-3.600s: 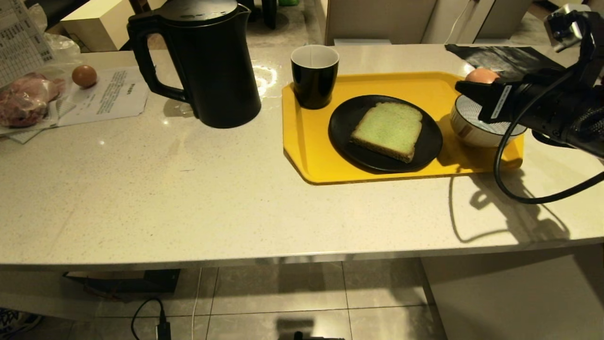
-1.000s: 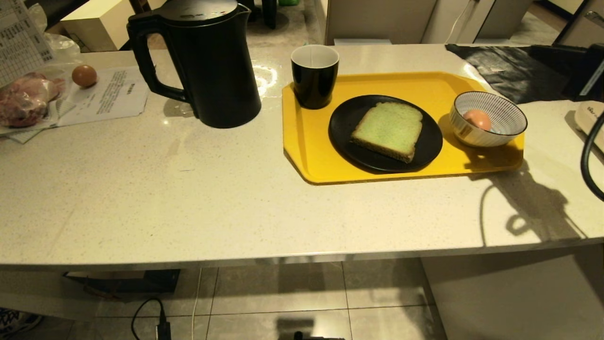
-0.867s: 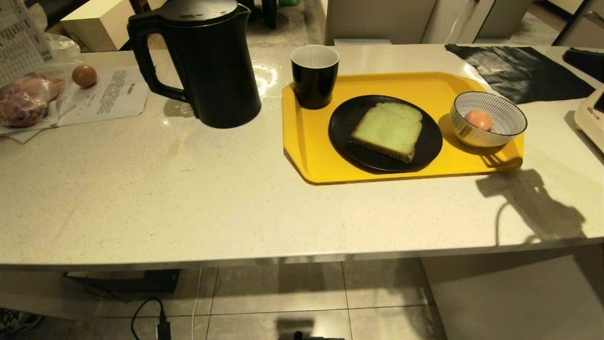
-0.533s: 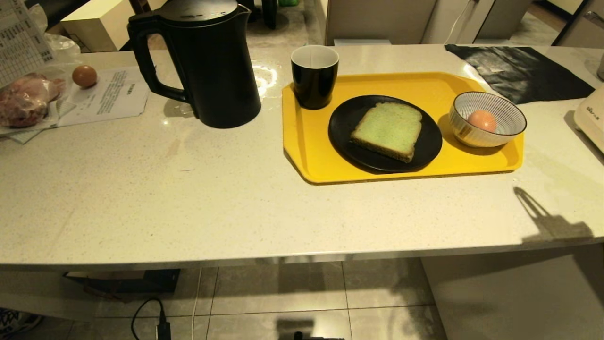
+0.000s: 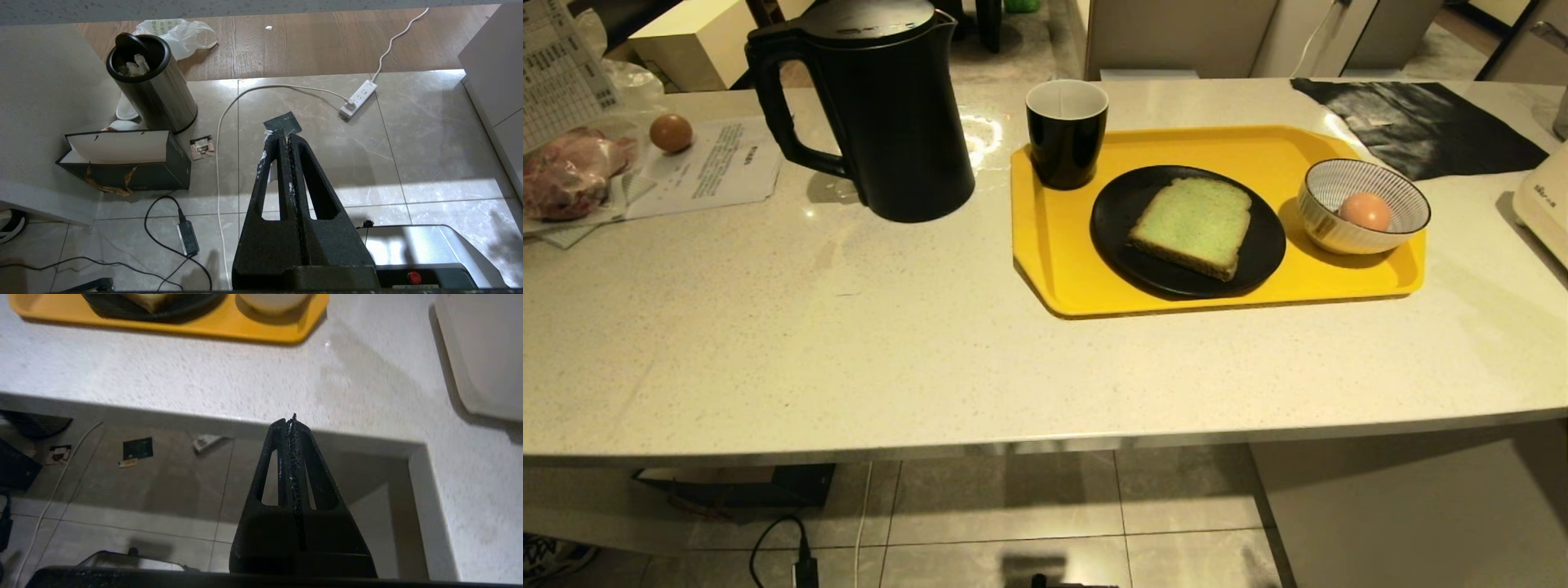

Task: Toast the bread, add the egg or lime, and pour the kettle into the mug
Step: Pick up the kettle

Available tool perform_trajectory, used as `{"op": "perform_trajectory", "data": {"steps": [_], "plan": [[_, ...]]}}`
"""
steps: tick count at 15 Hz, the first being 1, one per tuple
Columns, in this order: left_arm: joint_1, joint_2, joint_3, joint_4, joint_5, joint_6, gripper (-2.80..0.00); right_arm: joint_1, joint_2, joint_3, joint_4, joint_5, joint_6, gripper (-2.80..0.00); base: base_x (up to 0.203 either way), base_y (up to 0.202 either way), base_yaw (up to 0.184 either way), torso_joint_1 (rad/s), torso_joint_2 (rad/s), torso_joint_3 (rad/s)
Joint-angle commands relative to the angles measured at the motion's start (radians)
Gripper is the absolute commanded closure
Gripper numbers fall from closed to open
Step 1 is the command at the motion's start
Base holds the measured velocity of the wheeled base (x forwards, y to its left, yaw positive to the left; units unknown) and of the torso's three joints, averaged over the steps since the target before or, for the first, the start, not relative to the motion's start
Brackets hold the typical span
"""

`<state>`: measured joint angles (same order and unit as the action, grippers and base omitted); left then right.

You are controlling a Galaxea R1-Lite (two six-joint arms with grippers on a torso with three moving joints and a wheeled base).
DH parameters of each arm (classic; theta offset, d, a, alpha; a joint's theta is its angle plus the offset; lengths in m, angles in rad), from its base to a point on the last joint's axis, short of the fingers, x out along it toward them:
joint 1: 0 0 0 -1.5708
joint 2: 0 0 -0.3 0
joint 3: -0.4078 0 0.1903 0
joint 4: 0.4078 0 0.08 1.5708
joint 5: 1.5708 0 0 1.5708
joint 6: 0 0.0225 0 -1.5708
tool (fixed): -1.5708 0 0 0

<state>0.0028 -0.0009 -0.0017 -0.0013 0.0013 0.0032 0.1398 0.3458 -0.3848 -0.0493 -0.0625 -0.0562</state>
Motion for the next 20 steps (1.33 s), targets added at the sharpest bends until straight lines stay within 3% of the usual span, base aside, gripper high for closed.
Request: {"op": "perform_trajectory", "data": {"steps": [1,2,4,7,10,20], "plan": [[0.000,0.001,0.000,0.000,0.000,0.000,0.00,0.000,-0.067,0.192,-0.125,-0.026,0.001,0.00,0.000,0.000,0.000,0.000,0.00,0.000],[0.000,0.001,0.000,0.000,0.000,0.000,0.00,-0.004,-0.066,0.255,-0.155,-0.030,-0.003,0.00,0.000,0.000,0.000,0.000,0.00,0.000],[0.000,0.001,0.000,0.000,0.000,0.000,0.00,-0.087,-0.057,0.353,-0.209,-0.016,-0.005,0.00,0.000,0.000,0.000,0.000,0.00,0.000],[0.000,0.001,0.000,-0.002,0.000,0.000,0.00,-0.140,-0.171,0.408,-0.169,0.111,0.006,0.00,0.000,0.000,0.000,0.000,0.00,0.000],[0.000,0.001,0.000,0.000,0.000,0.000,0.00,-0.143,-0.322,0.408,-0.042,0.086,-0.012,0.00,0.000,0.000,0.000,0.000,0.00,0.000],[0.000,0.001,0.000,0.000,0.000,0.000,0.00,-0.144,-0.344,0.411,-0.015,0.069,-0.019,0.00,0.000,0.000,0.000,0.000,0.00,0.000]]}}
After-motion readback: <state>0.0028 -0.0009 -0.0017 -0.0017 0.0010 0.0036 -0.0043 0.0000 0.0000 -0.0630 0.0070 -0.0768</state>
